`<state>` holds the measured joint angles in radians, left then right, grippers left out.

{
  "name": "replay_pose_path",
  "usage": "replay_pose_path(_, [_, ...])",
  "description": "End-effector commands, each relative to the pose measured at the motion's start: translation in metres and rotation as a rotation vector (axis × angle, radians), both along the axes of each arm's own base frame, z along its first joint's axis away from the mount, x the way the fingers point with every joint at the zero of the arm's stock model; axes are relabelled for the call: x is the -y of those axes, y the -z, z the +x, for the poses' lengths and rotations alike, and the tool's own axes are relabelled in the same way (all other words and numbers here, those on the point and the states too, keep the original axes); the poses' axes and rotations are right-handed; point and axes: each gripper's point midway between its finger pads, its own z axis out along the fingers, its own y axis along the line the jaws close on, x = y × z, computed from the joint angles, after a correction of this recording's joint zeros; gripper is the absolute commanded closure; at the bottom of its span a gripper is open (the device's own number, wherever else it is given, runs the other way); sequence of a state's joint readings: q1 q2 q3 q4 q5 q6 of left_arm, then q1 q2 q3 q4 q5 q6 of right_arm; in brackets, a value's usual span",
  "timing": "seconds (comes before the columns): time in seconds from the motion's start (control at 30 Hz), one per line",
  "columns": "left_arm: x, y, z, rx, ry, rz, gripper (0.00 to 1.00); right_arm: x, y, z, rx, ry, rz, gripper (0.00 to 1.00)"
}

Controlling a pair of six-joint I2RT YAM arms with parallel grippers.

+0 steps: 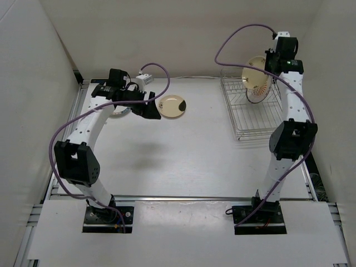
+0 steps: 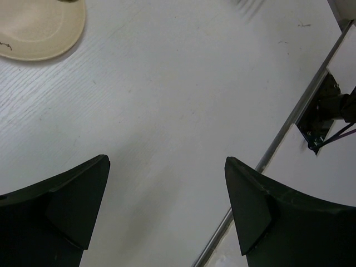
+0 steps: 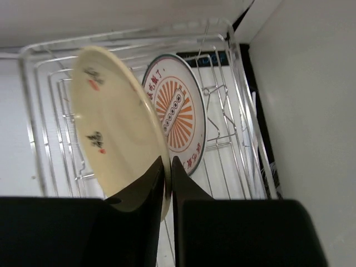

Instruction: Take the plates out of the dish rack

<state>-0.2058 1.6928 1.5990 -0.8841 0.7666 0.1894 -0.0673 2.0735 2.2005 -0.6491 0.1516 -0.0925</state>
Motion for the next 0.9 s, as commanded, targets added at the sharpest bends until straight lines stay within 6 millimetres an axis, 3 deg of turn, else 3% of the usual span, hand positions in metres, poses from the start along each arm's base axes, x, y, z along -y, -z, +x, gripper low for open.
replay_pose_path(0.0, [-0.002,-0.037,-0.021,0.102,0.015,-0.025,0.05,-0.016,-0.075,-0.019,0.174,0.022,0.015,1.0])
replay_pose_path(0.03, [-0.002,-0.038,-0.024,0.106,0.015,-0.026,0.05,-0.016,-0.071,-0.025,0.158,0.022,0.015,1.0])
replay_pose_path(0.07, [-0.003,-0.04,-0.027,0.111,0.015,-0.027,0.05,-0.018,-0.084,-0.035,0.181,0.012,0.02,1.0])
replay_pose_path(0.13, [-0.005,-0.046,-0.033,0.137,0.02,-0.028,0.05,-0.03,-0.084,-0.052,0.167,-0.029,0.066,1.0])
replay_pose_path(0.23, [-0.001,-0.055,-0.043,0.146,0.047,-0.062,0.04,-0.076,-0.074,-0.077,0.113,-0.225,0.23,1.0])
replay_pose_path(0.27, [0.0,-0.056,-0.044,0.144,0.056,-0.072,0.02,-0.113,-0.073,-0.092,0.079,-0.397,0.354,1.0])
replay_pose_path(0.33, [0.005,-0.059,-0.052,0.124,0.089,-0.109,0.01,-0.155,-0.055,-0.122,-0.015,-0.587,0.5,1.0])
replay_pose_path(0.4, [0.007,-0.063,-0.061,0.105,0.11,-0.133,0.01,-0.188,-0.052,-0.153,-0.072,-0.729,0.598,1.0])
replay_pose_path(0.43, [0.01,-0.065,-0.067,0.095,0.138,-0.156,0.01,-0.218,-0.039,-0.181,-0.159,-0.848,0.7,1.0])
replay_pose_path(0.5, [0.01,-0.061,-0.077,0.069,0.172,-0.164,0.01,-0.252,-0.026,-0.214,-0.247,-0.982,0.76,1.0])
replay_pose_path(0.53, [0.012,-0.063,-0.082,0.062,0.193,-0.181,0.01,-0.262,-0.01,-0.233,-0.329,-1.009,0.795,1.0])
replay_pose_path(0.6, [0.012,-0.054,-0.087,0.028,0.211,-0.186,0.01,-0.287,-0.001,-0.258,-0.385,-1.114,0.799,1.0])
replay_pose_path(0.7, [0.014,-0.052,-0.089,0.012,0.23,-0.206,0.01,-0.31,0.015,-0.279,-0.489,-1.161,0.834,1.0])
replay_pose_path(0.87, [0.017,-0.037,-0.087,-0.056,0.23,-0.219,0.01,-0.339,0.024,-0.277,-0.536,-1.216,0.841,1.0])
